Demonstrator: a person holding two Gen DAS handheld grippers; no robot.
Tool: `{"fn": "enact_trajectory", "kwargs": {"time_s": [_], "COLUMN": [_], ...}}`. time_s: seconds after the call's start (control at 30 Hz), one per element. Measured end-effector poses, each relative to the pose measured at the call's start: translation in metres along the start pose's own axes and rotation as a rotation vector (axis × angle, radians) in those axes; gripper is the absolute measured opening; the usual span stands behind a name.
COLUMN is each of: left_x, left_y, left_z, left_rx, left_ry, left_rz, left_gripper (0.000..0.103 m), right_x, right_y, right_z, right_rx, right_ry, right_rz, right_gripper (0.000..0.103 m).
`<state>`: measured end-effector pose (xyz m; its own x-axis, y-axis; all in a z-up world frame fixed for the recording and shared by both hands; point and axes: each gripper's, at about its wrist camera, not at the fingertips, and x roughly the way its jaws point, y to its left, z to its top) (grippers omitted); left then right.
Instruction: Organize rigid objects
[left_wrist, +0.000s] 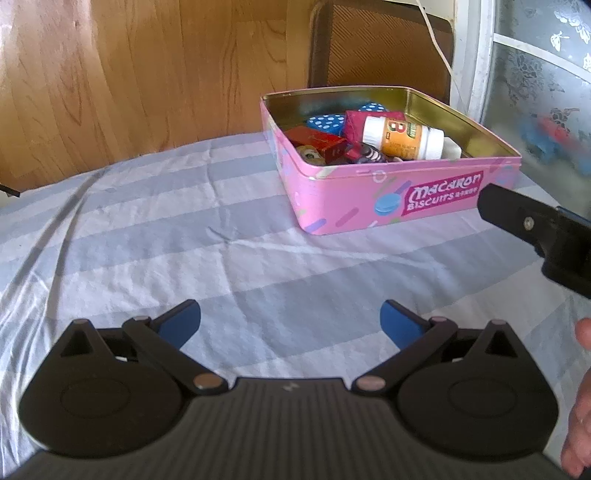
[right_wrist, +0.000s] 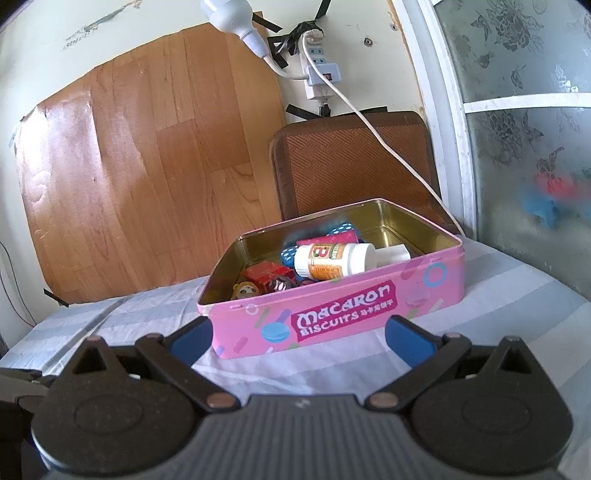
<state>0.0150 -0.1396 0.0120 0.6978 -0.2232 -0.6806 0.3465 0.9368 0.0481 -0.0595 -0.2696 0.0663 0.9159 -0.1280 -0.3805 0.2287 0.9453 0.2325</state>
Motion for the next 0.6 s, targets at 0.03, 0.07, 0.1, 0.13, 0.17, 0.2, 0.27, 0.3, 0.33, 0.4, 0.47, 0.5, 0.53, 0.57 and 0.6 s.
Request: {"fn": "enact_trajectory", "kwargs": {"time_s": [0.03,0.07,0.1,0.13,0.17,0.2,0.27,0.3,0.33,0.4,0.47,0.5,0.53,0.57,0.6], "left_x": [0.0004,0.0008,0.0010,0.0013,0.0017,0.0018,0.0018,0.0020,0.0021,0.0023,0.0029,0.0031,0.0036,0.0041,0.0046], "left_y": [-0.0001,0.0001,-0.0002,-0.0003,-0.0005,-0.0006,-0.0011,-0.0011,-0.0010,-0.0017,-0.0018,-0.0017,-0.0018,-0.0014,-0.0011], "left_z": [0.0000,0.0000,0.0000,0.0000,0.0000,0.0000,0.0000,0.0000,-0.0001,-0.0003,-0.0008,-0.0011,-0.0012,-0.0012,-0.0010], "left_rx": [-0.001,-0.002,-0.004,-0.005,-0.005,-0.006,-0.007,-0.008,-0.009,-0.012,-0.014,-0.018,-0.023,-0.028,-0.031], "left_ry": [0.004,0.007,0.010,0.013,0.014,0.015,0.017,0.018,0.020,0.027,0.035,0.040,0.046,0.053,0.060], "left_rz": [-0.003,-0.007,-0.009,-0.011,-0.012,-0.012,-0.015,-0.017,-0.021,-0.029,-0.040,-0.049,-0.057,-0.067,-0.074], "left_gripper": [0.103,0.103,0.103,0.103,0.103,0.103,0.103,0.103,0.103,0.103,0.103,0.103,0.103,0.103,0.103], "right_x": [0.0002,0.0002,0.0004,0.0003,0.0003,0.0003,0.0005,0.0005,0.0006,0.0007,0.0008,0.0007,0.0009,0.0009,0.0010], "right_y": [-0.0002,-0.0004,-0.0003,-0.0002,-0.0004,-0.0007,-0.0007,-0.0008,-0.0010,-0.0014,-0.0023,-0.0025,-0.0026,-0.0028,-0.0028], "right_z": [-0.0002,-0.0003,-0.0004,-0.0006,-0.0007,-0.0007,-0.0007,-0.0009,-0.0007,-0.0007,-0.0010,-0.0011,-0.0008,-0.0009,-0.0008], "right_rx": [0.001,0.002,0.002,0.002,0.002,0.003,0.005,0.005,0.004,0.005,0.006,0.007,0.006,0.007,0.006], "right_ry": [0.001,0.002,0.003,0.002,0.002,0.003,0.002,0.002,0.003,0.004,0.004,0.004,0.004,0.004,0.004], "right_rz": [0.000,0.000,0.000,-0.001,-0.002,-0.001,-0.001,-0.002,-0.001,0.000,-0.001,-0.001,0.000,0.000,0.000], "right_gripper": [0.103,0.103,0.103,0.103,0.103,0.103,0.103,0.103,0.103,0.103,0.103,0.103,0.103,0.103,0.103]}}
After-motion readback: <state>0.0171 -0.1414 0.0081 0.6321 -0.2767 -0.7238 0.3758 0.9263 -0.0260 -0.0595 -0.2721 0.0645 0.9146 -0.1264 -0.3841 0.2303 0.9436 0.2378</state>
